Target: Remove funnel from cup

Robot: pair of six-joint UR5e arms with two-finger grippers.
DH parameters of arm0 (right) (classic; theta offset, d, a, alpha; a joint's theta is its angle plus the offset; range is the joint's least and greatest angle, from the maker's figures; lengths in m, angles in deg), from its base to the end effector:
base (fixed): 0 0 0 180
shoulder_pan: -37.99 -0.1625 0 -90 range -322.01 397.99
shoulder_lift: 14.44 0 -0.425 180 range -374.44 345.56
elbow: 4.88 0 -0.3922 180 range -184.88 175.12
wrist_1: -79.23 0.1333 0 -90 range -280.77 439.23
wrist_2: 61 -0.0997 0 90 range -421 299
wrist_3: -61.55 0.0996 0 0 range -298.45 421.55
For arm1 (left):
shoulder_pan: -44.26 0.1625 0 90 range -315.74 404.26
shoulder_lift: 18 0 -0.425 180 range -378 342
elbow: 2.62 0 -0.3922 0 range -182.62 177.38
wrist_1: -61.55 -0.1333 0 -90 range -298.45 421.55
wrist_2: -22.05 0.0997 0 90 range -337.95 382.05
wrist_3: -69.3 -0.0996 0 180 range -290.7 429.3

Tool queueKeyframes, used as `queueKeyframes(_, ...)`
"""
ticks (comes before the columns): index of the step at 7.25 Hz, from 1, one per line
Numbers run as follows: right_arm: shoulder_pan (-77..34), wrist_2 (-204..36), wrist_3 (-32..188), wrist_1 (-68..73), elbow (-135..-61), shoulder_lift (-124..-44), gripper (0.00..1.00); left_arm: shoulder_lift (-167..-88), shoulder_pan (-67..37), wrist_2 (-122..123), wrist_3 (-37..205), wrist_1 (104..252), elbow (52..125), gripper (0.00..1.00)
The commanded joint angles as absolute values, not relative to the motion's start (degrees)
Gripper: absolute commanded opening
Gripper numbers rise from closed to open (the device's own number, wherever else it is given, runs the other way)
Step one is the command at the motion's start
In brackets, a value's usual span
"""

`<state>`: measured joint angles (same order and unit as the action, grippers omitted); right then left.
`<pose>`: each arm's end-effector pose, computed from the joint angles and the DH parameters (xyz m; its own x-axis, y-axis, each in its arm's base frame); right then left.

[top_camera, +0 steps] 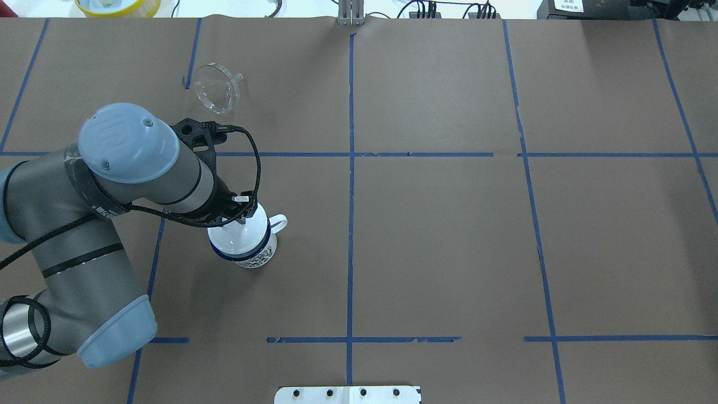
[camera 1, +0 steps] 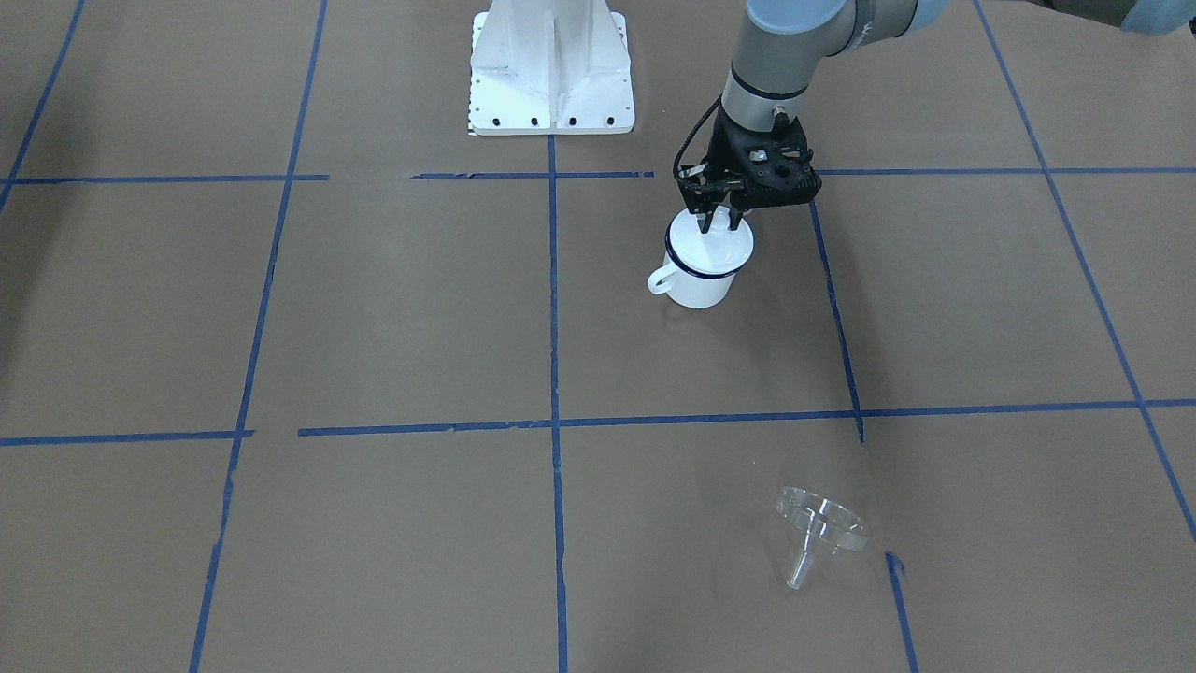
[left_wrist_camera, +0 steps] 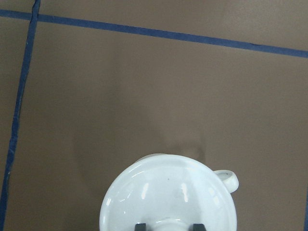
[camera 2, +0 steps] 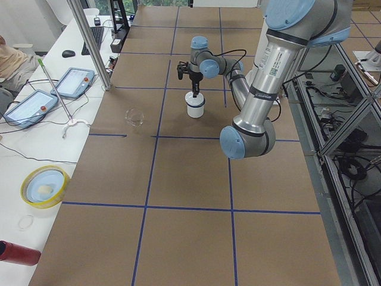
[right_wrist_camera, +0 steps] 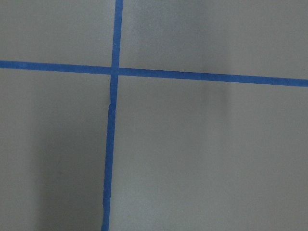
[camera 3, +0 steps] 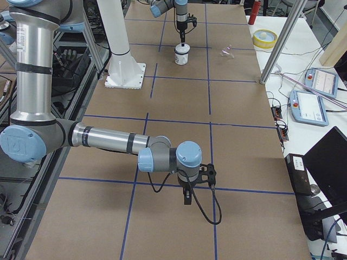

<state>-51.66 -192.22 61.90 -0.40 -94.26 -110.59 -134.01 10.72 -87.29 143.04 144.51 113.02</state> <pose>0.0649 -0.4485 0.6998 0.7519 -0.0399 0.6580 0.0015 0.9983 0.0588 0.4169 -0.3967 0.2338 0.6613 -0.1214 -0.7402 0.1482 0.9885 -0.0297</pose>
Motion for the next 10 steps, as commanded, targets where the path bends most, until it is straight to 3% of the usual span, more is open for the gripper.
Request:
queueKeyframes(1,-51.7,-192.2,61.9,-0.4,-94.3,-110.6,1.00,-133.6,10.9,-87.3,143.0,144.5,113.0,0.31)
queueKeyframes(2,-51.7,-192.2,61.9,-0.4,-94.3,-110.6,1.00,-133.0,11.0,-87.4,142.9,144.7,113.0,0.57)
queueKeyframes(3,-51.7,-192.2,61.9,-0.4,-94.3,-110.6,1.00,-133.0,11.0,-87.4,142.9,144.7,113.0,0.70)
queueKeyframes(4,-51.7,-192.2,61.9,-0.4,-94.3,-110.6,1.00,-133.0,11.0,-87.4,142.9,144.7,113.1,0.92)
queueKeyframes(5,-51.7,-192.2,61.9,-0.4,-94.3,-110.6,1.00,-133.0,11.0,-87.4,142.7,144.7,113.7,1.00)
queueKeyframes(8,-51.7,-192.2,61.9,-0.4,-94.3,-110.6,1.00,-130.0,7.9,-87.9,134.3,145.1,119.6,1.00)
queueKeyframes(10,-51.7,-192.2,61.9,-0.4,-94.3,-110.6,1.00,-122.9,-8.7,-100.6,111.5,145.7,119.8,1.00)
